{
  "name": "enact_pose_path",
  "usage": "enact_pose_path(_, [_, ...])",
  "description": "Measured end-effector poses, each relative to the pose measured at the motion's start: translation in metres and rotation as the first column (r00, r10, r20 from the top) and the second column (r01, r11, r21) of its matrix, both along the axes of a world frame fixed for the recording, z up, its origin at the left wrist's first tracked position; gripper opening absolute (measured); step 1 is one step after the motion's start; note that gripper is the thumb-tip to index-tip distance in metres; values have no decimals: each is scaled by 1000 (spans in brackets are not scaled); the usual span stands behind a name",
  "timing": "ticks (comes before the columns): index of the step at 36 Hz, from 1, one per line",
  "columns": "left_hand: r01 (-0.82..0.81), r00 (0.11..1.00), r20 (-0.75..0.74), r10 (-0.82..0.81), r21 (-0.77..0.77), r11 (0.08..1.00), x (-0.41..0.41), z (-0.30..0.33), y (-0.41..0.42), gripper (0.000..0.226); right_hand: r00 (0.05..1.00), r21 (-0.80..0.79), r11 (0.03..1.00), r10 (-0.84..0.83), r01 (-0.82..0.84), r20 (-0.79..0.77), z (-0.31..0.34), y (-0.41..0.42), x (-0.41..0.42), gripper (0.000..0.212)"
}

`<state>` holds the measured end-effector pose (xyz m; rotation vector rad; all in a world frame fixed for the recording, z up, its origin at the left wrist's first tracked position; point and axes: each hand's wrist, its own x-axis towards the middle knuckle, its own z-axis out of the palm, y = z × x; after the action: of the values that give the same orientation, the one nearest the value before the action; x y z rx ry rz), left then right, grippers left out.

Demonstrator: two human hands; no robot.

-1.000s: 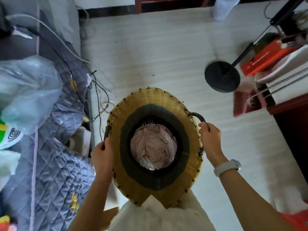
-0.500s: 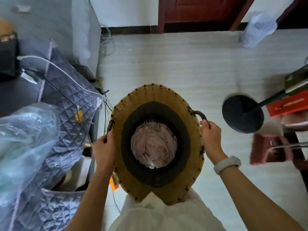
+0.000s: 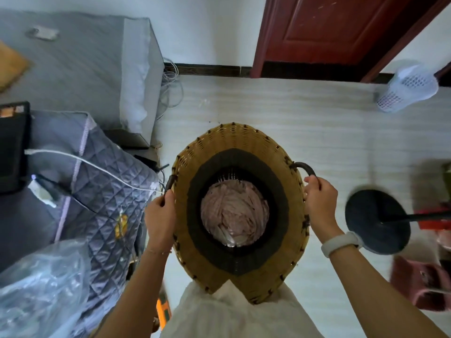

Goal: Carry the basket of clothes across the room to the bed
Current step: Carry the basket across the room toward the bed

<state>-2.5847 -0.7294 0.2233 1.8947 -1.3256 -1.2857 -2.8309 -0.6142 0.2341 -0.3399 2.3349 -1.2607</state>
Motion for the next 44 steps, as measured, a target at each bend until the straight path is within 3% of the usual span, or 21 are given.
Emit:
enact_pose_path(11, [-24,999,27,25,-18,1000,-44,5,-151,32,1000,-27,1000,13,-13,-2,11,-153,-39,24])
enact_pose_path(28, [-54,995,82,57,-38,998,-207,9,-403,32,999,10,999,41,-41,29,2,-404,-197,24])
enact_pose_path(35, [-43,997,60,41,25,999,-231,-3,-502,41,998,44,998,54,-55,25,-8,-505,-231,23])
enact_pose_path(44, [-15,998,61,10,91,996,-252,-26,-653,36,999,120,992,23,-27,38,-37,-646,-246,26])
